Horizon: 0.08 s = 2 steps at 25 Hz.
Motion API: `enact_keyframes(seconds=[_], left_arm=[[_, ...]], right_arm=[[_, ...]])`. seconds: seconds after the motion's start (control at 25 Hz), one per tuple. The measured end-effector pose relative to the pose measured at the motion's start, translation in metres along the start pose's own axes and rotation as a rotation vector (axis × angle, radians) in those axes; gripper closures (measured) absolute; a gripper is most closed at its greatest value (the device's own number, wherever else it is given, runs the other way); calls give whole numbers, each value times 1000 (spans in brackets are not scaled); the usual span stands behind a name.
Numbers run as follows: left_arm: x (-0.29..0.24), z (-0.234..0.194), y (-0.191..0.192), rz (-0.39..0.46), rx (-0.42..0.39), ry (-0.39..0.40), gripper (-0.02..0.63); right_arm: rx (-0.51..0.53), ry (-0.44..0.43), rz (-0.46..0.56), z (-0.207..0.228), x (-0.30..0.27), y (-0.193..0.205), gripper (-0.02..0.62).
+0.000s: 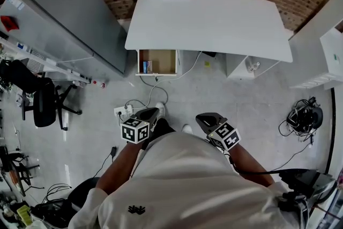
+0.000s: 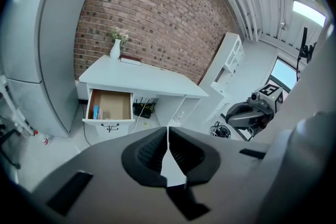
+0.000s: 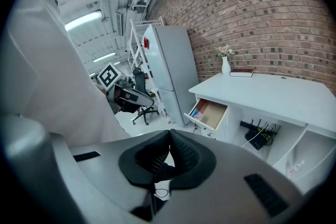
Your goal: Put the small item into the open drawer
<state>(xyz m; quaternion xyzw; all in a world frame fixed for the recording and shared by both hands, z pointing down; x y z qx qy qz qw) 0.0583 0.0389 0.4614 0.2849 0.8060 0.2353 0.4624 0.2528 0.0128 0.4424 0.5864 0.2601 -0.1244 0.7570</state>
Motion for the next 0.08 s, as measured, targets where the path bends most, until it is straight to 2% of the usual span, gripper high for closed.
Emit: enact_keyframes(seconds=[0.08], left_arm=[[-2,0,-1,-2,-1,-1,575]], right_arm=[[1,3,2,2,0,-1,566]])
Point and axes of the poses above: the fingertips, and each gripper's own axes: x backward along the fingers, z to its right, y out of its underside, the point moved 3 cm from there along x, backward along the fingers, and after that the axes turned 7 degrees about x, right-handed, at the moved point
